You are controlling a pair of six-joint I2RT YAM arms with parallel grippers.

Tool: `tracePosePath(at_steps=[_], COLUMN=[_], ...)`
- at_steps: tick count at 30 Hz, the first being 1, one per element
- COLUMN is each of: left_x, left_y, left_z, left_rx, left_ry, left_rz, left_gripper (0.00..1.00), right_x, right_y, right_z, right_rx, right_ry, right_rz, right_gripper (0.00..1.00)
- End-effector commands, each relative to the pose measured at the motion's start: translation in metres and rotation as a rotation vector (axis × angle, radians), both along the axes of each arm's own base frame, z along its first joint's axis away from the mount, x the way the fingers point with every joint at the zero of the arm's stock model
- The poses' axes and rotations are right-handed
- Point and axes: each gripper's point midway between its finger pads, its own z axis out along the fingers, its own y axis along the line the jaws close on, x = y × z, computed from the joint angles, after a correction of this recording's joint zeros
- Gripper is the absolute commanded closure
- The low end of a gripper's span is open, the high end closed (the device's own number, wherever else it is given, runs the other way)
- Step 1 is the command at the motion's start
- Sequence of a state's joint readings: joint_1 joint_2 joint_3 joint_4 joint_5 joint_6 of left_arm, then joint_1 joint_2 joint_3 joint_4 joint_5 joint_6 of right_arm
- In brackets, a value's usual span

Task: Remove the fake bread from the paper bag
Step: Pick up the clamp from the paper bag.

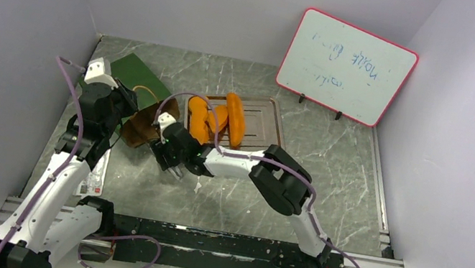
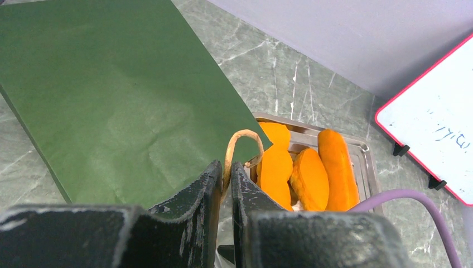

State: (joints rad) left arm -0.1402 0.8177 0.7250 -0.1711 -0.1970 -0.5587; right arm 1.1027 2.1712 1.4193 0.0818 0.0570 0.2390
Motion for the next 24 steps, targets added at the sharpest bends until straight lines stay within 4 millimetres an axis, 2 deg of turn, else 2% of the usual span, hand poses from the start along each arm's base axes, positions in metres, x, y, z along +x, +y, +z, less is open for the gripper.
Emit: tracePosePath(at_steps=[1, 5, 8, 12, 20, 24], left_x=[-0.002, -0.002, -0.001, -0.002, -0.003, -0.003], left_y=[-0.001, -0.002, -0.001, -0.001, -0.001, -0.001], left_z=[-0.005, -0.005, -0.003, -0.002, -0.001, 0.002], left_rx=[-0.016, -0.019, -0.012, -0.009, -0.012, -0.007], left_ry=[0.012, 0.015, 0.013, 0.011, 0.009, 0.004], left_rz=[-0.008, -0.009, -0.009, -0.011, -0.013, -0.014], left_gripper=[0.93, 0.93, 0.93, 0.93, 0.93, 0.93], right_x=[0.001, 0.005, 0.004, -0.002, -0.009, -0.009], right_y=[-0.007, -0.011, -0.015, -0.018, -0.011, -0.007], right_z=[-0.032, -0.032, -0.021, 0.002, 0.042, 0.073], right_rx=[-0.049, -0.042, -0.022, 0.028, 0.063, 0.099], right_ry=[-0.024, -0.069, -0.077, -0.082, -0.066, -0.082], right_rz=[-0.02, -0.044, -0.053, -0.041, 0.013, 0.021], right_gripper=[0.45, 0.58, 0.6, 0.63, 0.63, 0.63])
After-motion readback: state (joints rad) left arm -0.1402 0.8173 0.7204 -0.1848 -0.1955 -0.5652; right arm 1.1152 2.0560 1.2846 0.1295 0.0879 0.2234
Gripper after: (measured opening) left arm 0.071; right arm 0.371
